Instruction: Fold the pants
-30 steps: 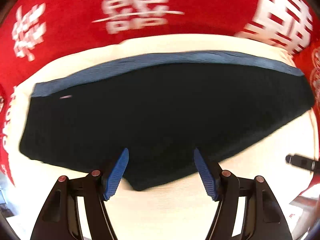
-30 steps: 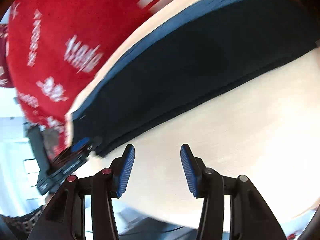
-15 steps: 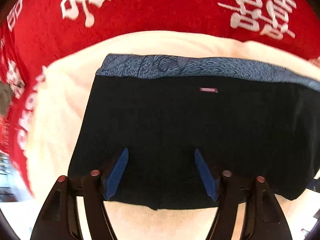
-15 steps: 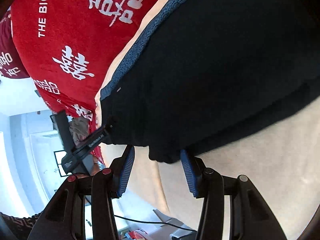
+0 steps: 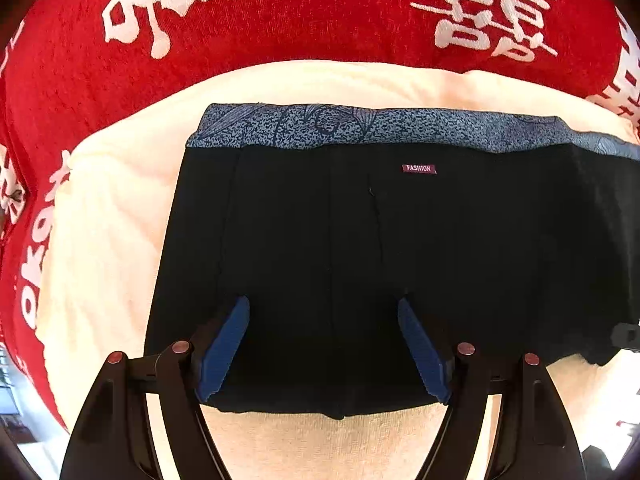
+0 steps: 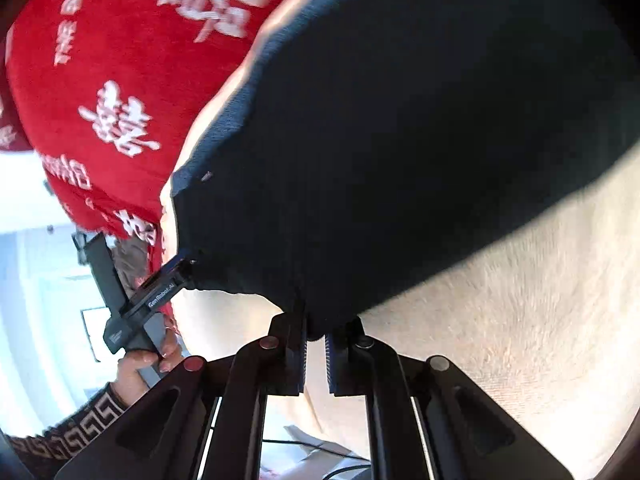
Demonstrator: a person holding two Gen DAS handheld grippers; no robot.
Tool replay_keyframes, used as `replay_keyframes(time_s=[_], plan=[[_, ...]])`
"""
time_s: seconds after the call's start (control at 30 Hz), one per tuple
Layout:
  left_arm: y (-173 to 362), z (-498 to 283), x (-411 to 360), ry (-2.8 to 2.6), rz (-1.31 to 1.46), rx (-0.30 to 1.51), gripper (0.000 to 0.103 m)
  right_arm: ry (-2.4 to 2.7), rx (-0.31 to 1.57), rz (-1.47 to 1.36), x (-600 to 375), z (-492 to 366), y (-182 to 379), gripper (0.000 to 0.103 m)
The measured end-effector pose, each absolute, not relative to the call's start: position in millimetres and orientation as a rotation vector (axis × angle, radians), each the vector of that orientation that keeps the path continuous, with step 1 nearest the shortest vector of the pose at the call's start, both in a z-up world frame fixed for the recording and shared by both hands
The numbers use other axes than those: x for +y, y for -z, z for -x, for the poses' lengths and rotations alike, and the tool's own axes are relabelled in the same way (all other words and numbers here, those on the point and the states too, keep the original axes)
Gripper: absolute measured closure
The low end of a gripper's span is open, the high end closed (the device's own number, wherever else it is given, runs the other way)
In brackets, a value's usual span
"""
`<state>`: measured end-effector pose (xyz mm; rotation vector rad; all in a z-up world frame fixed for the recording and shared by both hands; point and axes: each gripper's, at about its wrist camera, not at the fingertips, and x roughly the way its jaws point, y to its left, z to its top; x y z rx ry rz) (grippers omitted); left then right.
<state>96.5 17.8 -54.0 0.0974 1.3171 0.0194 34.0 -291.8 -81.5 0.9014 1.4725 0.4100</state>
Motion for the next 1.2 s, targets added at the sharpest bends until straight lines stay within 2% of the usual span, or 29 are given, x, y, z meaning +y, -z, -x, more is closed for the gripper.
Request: replay_keyframes(time_s=[0.03, 0.1, 0.2, 0.37, 0.5, 0.57, 0.63, 0.77, 0.8, 0.87, 1.0, 1.2], plan=[[52.5, -95.9, 15.8, -0.03, -0.105, 1.323, 0.024, -0.408, 1.489, -0.885, -296.8, -32.0, 78.7, 0.082], [47.5, -94.7, 8.6, -0.064, -0.121, 1.338, 0.025, -0.382, 1.504, -0.821, -314.4, -27.1, 65.3, 0.071], [30.8, -92.3, -15.2, -0.066, -0.081, 1.332, 0.025, -0.281, 1.45, -0.727, -352.8, -32.1, 40.2, 0.071], [12.2, -98.6, -98.5, 0.083, -0.007, 1.288, 0.025, -0.182, 1.356, -0.556, -394.6, -74.0, 9.5, 0.071], [31.7, -109.5, -169.5, 0.156, 0.008, 1.322, 0.024, -0.176, 1.365, -0.397, -395.8, -94.4, 11.7, 0.071], [50.9, -99.2, -196.1, 0.144, -0.037, 1.359, 0.024, -0.153, 1.417, -0.285, -392.8, -92.5, 28.1, 0.078], [53.3, -89.3, -193.9, 0.114, 0.0, 1.313, 0.02, -0.175, 1.369, -0.276, -396.4, -82.0, 27.2, 0.078], [49.4, -95.9, -183.2, 0.081, 0.063, 1.399, 0.02, -0.177, 1.394, -0.255, -397.0, -75.1, 23.6, 0.078], [45.9, -100.1, -184.2, 0.068, 0.046, 1.398, 0.02, -0.172, 1.398, -0.268, -394.0, -78.1, 18.5, 0.075], [35.9, -114.0, -187.5, 0.045, 0.003, 1.337, 0.02, -0.194, 1.357, -0.312, -395.2, -85.3, 6.1, 0.075], [35.8, -157.9, -191.3, -0.01, -0.004, 1.285, 0.02, -0.216, 1.306, -0.29, -391.3, -130.2, 2.1, 0.071], [60.0, -207.0, -187.5, -0.081, 0.038, 1.28, 0.02, -0.199, 1.328, -0.258, -383.0, -196.3, 37.2, 0.072]])
